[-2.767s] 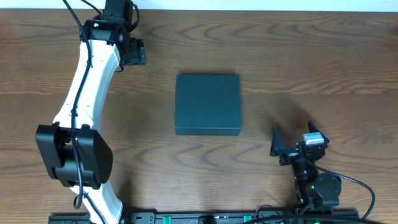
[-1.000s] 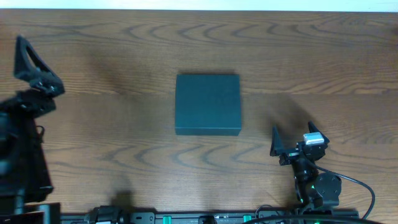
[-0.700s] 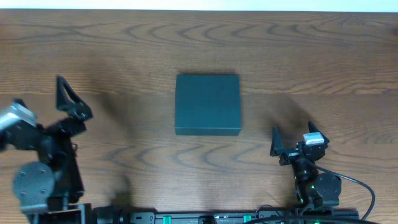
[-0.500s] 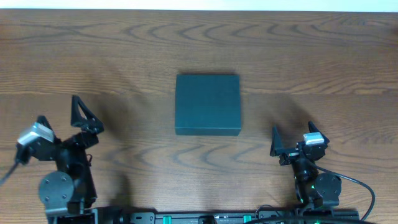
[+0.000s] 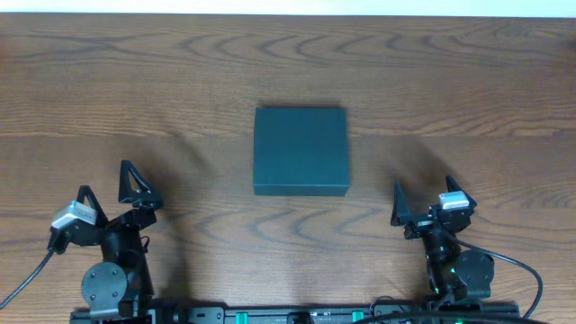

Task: Pack container

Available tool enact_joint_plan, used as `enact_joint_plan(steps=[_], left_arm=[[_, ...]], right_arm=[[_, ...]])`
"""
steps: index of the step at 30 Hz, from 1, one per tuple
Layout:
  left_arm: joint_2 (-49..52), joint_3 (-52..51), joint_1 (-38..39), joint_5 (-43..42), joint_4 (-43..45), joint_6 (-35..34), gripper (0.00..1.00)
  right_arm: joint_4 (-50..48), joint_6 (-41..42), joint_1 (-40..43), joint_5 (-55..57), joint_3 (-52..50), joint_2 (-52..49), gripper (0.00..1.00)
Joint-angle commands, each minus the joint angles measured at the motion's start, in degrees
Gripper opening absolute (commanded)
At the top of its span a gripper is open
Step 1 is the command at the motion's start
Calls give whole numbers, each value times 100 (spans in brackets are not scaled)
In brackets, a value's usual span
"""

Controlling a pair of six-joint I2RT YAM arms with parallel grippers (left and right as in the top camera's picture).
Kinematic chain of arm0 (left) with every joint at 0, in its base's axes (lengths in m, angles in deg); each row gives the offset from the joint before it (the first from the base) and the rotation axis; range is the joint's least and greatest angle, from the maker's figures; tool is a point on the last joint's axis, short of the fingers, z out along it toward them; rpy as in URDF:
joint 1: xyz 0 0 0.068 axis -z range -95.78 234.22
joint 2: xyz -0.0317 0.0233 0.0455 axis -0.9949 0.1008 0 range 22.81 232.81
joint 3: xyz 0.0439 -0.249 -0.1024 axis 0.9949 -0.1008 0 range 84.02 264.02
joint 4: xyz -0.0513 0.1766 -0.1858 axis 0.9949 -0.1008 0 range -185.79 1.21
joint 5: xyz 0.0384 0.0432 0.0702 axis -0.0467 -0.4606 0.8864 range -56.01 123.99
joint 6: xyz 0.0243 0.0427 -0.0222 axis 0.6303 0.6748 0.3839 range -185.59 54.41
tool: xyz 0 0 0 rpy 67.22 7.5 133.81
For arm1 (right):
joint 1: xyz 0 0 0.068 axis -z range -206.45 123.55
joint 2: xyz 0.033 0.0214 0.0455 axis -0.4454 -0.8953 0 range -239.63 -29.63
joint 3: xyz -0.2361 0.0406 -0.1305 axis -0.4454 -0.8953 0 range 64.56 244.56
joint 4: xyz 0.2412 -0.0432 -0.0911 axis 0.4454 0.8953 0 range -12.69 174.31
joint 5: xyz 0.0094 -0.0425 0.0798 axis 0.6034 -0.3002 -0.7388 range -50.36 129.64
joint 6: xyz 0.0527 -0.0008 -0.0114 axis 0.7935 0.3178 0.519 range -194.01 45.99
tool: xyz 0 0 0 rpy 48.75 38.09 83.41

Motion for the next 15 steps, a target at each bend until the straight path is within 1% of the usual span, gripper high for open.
enact_joint_plan(steps=[1,9,15], left_arm=[[-188,-168,76,-37,20,-28,98],[-442,-654,114,-39,26,-396,99],[-557,-835,114,-81,26,-391,99]], right_arm=[[20,20,35,-39,-9,33,99],[22,20,35,-42,-9,33,99],[22,20,35,-39,-9,33,99]])
